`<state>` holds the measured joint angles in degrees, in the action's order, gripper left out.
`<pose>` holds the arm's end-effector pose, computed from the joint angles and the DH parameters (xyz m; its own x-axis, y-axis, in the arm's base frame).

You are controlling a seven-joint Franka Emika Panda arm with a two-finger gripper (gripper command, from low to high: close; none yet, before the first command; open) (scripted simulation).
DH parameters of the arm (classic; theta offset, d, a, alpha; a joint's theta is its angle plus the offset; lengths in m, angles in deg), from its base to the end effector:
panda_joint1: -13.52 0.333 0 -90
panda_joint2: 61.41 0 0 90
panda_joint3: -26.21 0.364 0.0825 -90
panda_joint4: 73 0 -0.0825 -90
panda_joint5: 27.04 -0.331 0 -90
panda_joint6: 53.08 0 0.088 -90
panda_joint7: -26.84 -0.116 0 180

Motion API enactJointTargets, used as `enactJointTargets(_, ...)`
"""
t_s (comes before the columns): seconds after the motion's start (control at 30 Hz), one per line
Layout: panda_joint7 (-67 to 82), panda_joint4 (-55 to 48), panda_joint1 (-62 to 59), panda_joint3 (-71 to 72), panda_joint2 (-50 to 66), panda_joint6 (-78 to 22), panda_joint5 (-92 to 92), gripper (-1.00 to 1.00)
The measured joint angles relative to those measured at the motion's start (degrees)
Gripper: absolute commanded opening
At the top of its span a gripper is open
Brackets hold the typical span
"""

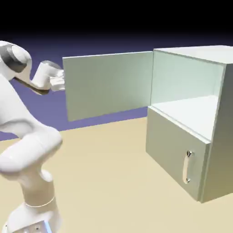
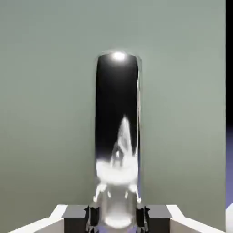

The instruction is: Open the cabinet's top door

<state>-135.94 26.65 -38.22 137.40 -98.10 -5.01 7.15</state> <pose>0.1756 0.4132 0.5134 -0.7051 -0.0519 0.7072 -0.7052 -0.0530 -0.7070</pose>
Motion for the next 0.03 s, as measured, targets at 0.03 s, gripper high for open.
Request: enactJointTargets(0.03,0.93,-2.07,-1.63,0.67,-1.60,-0.84,-0.68,-1.00)
